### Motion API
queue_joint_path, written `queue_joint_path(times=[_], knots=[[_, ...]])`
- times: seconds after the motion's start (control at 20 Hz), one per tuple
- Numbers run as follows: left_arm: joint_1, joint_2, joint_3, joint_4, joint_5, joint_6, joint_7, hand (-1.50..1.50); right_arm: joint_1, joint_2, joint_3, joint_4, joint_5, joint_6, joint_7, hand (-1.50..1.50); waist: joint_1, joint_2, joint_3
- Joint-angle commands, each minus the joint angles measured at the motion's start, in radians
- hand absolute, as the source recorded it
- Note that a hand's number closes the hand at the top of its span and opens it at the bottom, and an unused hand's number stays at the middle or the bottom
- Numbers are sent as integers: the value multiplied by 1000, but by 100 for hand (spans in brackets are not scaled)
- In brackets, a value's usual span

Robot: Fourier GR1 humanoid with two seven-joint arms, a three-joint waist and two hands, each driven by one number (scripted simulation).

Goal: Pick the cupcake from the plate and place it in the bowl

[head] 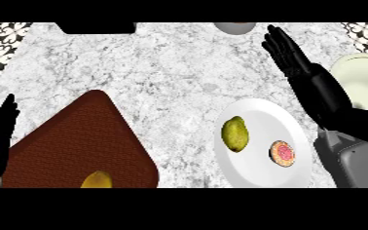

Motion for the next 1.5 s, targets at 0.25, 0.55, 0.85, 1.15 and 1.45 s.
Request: queue_joint_path(times=[0.25, 0.55, 0.85, 1.15, 1.45], knots=[[-140, -65, -27, -138, 36, -19, 44, 0, 9, -226, -195, -132, -222, 352, -145, 150, -36, -21, -6], [-84, -115, -42, -166, 70, -14, 73, 0, 406, -338, -231, -57, 268, 52, -149, -150, -85, -28, -4], [-150, -138, -77, -220, 18, 10, 148, 0, 735, -338, -341, -223, 328, 64, -360, -150, -22, -16, -8], [-144, -120, -34, -215, 30, -80, 153, 0, 698, -351, -480, -258, 261, 196, -214, -150, 3, -13, -9], [-147, -154, -33, -188, 21, -94, 111, 0, 527, -393, -418, -436, 247, 230, 114, -150, 15, -11, -10]])
